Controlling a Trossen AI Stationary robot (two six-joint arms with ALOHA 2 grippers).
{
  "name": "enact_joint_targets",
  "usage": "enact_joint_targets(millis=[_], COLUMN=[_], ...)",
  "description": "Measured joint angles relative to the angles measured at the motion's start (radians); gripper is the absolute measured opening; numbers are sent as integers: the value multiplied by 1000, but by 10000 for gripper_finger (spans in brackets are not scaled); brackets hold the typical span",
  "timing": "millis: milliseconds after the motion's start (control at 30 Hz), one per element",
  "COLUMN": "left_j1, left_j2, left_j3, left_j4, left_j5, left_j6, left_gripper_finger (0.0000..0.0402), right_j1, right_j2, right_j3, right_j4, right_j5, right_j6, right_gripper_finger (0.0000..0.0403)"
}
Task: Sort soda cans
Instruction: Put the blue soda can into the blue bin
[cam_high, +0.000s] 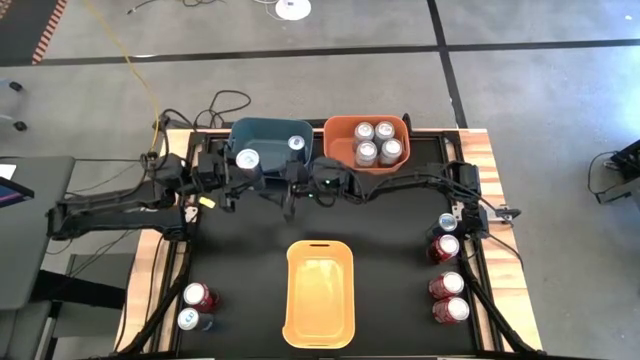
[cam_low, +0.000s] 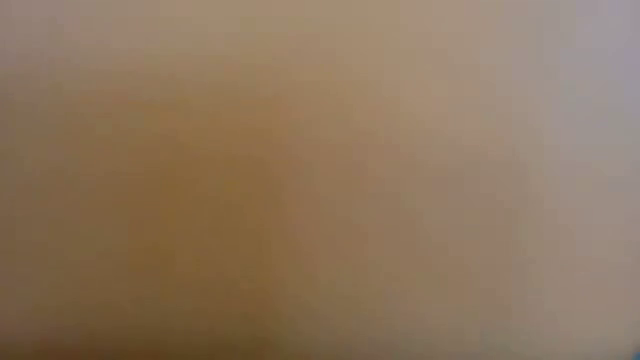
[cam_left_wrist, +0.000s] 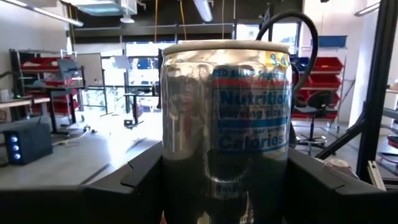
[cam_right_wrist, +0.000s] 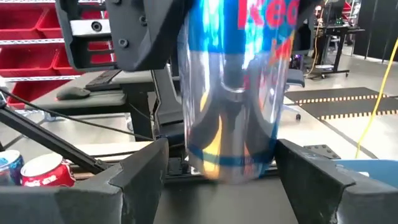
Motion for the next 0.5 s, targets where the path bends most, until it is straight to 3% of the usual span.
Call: enact_joint_targets(millis=[267, 500], left_j1=[0, 0], left_j2=[107, 164], left_j3=[0, 0], left_j4=[113, 191], left_j5=[33, 30], left_j6=[-28, -25], left_gripper_finger=[233, 232], right_j1=[-6, -9], right_j2=[0, 0], right_j3=[0, 0], right_j4=[19, 24], right_j5=[-14, 7], right_j6=[-16, -7], right_gripper_finger=[299, 237])
